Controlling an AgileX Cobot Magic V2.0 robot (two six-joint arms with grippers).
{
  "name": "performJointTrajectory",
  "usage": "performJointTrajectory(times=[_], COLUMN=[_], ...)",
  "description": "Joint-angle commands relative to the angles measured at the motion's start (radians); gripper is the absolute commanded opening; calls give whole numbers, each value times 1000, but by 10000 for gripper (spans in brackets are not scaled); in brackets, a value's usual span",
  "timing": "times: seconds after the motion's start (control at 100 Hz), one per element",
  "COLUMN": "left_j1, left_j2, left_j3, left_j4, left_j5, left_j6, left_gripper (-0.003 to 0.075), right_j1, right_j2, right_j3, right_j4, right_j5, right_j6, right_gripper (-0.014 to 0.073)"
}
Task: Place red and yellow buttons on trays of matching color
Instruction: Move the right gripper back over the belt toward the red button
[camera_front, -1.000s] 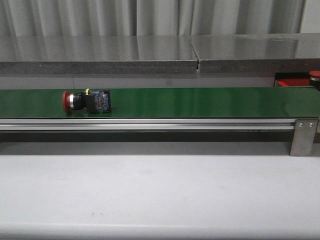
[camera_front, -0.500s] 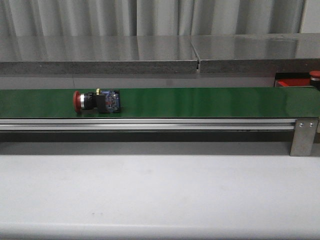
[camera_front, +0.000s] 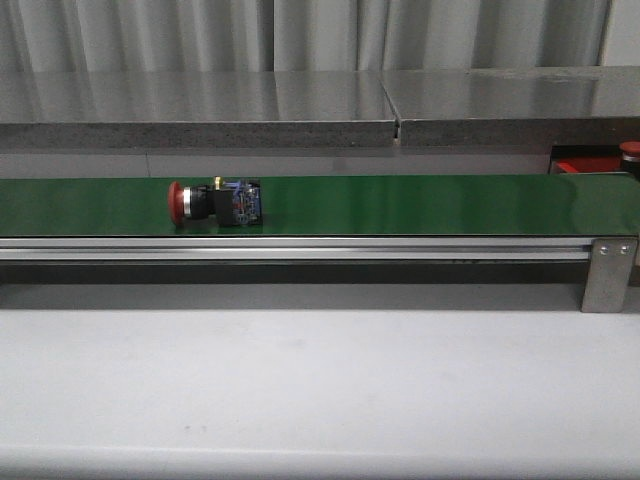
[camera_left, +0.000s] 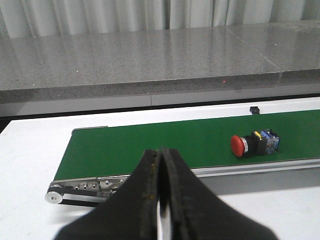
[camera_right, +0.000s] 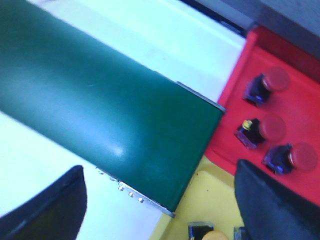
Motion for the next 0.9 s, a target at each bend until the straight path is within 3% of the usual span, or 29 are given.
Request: performJointTrajectory(times=[0.0,0.31,0.62,0.89], left_j1=[-7,-7,-7,-7], left_j2=[12,12,12,12], left_j3=[-25,-25,-25,-25], left_j4=[-17,-17,-17,-17], left_j5=[-71,-71,-71,-71], left_j6=[0,0,0,0], left_gripper=[-20,-20,-20,-20], right_j1=[87,386,564,636], right_j2=[9,225,410,487], right_j3=[-93,-281,-420,-476], right_j4=[-76,-266,-240,-160], right_j5=[38,185,237,200], right_j6=[-58,-74,-171,-259], right_gripper=[597,596,596,596])
